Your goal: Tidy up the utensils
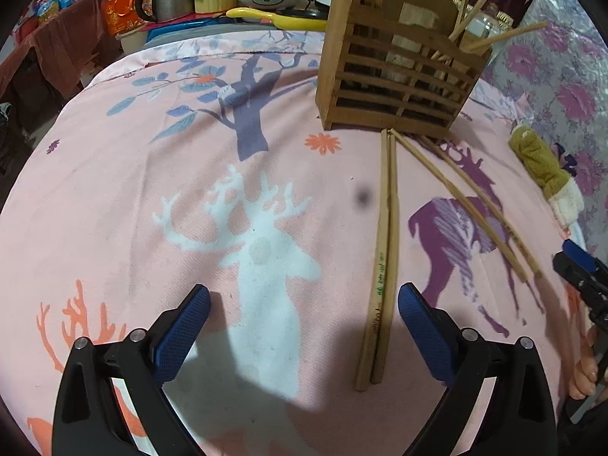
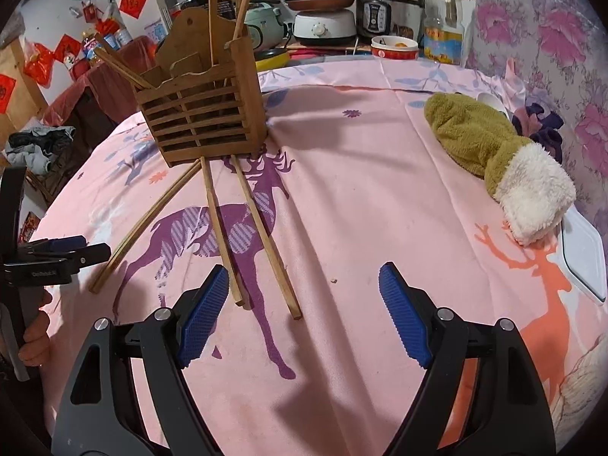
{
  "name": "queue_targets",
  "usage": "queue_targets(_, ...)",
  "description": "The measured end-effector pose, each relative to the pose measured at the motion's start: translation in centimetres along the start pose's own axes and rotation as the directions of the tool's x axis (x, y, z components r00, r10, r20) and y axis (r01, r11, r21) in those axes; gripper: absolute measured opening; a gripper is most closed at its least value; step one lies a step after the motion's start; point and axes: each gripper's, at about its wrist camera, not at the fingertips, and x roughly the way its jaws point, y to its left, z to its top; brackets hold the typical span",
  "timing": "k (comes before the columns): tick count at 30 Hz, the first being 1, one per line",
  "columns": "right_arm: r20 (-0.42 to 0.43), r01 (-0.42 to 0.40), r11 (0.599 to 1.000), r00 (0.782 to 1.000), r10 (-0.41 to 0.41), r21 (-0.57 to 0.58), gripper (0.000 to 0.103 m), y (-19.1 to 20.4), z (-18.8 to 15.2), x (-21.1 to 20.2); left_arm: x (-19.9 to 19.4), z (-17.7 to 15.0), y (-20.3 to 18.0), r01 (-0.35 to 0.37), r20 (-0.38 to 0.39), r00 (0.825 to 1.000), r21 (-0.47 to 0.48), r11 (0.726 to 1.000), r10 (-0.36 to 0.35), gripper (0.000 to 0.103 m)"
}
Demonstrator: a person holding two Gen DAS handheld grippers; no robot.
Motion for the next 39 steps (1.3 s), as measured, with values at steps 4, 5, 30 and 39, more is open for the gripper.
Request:
queue_targets(4,-0.002,-0.005,1.000,1.000,0.005,-0.001,0.079,0.1,-0.1,-0.1,0.5,0.2,0.0,-0.058,0.005,0.998,0.012,0.998,0.058,0.097)
queue_targets(5,-0.002,-0.005,1.000,1.000,0.005,0.000,0.079,0.1,-0.1,-0.1,0.6,0.3,0.1,-0.067,0.007,0.998,0.009,0.998,0.067,0.097)
queue_targets(30,-0.021,-0.028,1.000,0.999,0.028,0.012,0.080,0.1,-0.2,0.2,1.0,0.1,-1.0,-0.086,0.003,0.996,0.067,0.994,0.086,0.097)
queue_targets(39,-0.012,-0.028,0.999,1.000,0.029,0.023,0.080,-0.2,-0.1,0.1,1.0,-0.1,-1.2,-0.097,0.002,0.995,0.086,0.992,0.097,0.097)
